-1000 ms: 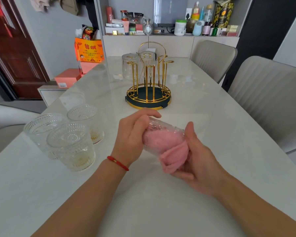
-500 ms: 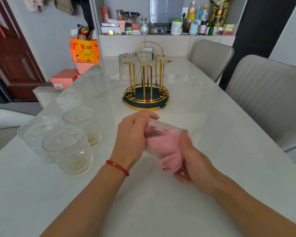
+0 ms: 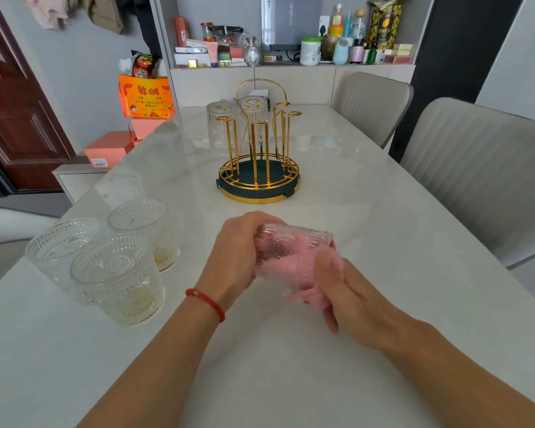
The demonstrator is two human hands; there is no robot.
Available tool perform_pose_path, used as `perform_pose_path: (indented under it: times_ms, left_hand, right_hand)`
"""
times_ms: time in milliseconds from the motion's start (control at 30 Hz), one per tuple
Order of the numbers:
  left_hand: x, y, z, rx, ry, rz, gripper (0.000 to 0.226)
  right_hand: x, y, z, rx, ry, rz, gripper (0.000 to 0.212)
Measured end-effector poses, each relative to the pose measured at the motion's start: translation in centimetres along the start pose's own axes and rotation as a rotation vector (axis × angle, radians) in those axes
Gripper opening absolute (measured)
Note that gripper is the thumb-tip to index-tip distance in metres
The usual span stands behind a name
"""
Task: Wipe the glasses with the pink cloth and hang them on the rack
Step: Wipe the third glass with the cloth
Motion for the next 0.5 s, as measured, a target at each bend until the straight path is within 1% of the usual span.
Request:
perform_pose_path:
  times_ms: [33,67,100,133,167,200,233,267,300,367,400,433,467,500]
  left_hand:
    - [0.0,1.2,0.8,-0.037,0.086,-0.175,0.043]
    - [0.4,2.3,1.4,-0.085,0.161,-0.369,0.043]
    - [1.2,3.2,1.8,-0.121,0.203,-0.545,0.044]
    - [2.0,4.0,2.0,-0.167,0.222,-0.696,0.046]
    - [2.5,4.5,1.9,-0.233,0.23,-0.812,0.048]
    - [3.0,5.0,1.6,-0.285,0.222,-0.885,0.049]
    - [3.1,5.2,1.4,-0.288,0.197,-0.894,0.05]
    - [2.6,4.8,1.3,-0.243,0.157,-0.823,0.049]
    - [1.8,4.1,1.0,-0.164,0.087,-0.669,0.048]
    - [0.3,1.0,-0.4,0.023,-0.098,-0.18,0.045]
    - [0.4,-0.4,-1.0,0.074,-0.144,0.01,0.043]
    - [0.6,-1.0,-1.4,0.092,-0.144,0.128,0.043]
    - [0.6,-1.0,-1.4,0.101,-0.11,0.172,0.044]
    - [0.4,-0.6,-1.1,0.113,-0.048,0.133,0.044]
  right_hand:
    - [-0.2,1.0,-0.1,-0.178,0.015,-0.111,0.12]
    - [-0.2,2.0,-0.3,-0.41,0.019,-0.225,0.114]
    - [0.1,2.2,-1.3,-0.661,-0.012,-0.339,0.1]
    - [0.3,1.8,-2.1,-0.875,-0.066,-0.414,0.088]
    - [0.5,1.1,-2.6,-1.04,-0.111,-0.45,0.082]
    - [0.5,0.9,-2.6,-1.124,-0.145,-0.457,0.08]
    - [0.5,0.8,-2.4,-1.119,-0.15,-0.45,0.081]
    - [0.2,1.1,-1.9,-1.03,-0.131,-0.437,0.084]
    - [-0.2,1.5,-1.3,-0.872,-0.104,-0.397,0.091]
    - [-0.5,0.9,0.1,-0.421,-0.042,-0.217,0.103]
    - [-0.4,0.0,0.6,-0.198,-0.023,-0.084,0.1]
    - [-0.2,-0.8,0.5,-0.032,-0.042,0.036,0.09]
    - [0.2,-1.2,0.1,0.039,-0.07,0.106,0.078]
    - [0.4,-1.4,-0.2,0.022,-0.061,0.11,0.072]
Point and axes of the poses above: each hand's wrist, its own x-axis away from the middle knuckle, its own z-axis out of the back of the hand, y = z × x, the point moved 9 cm from there along -x, towards the middle knuckle, and after that the axes turned 9 degrees about -x, right-handed, at the moved point
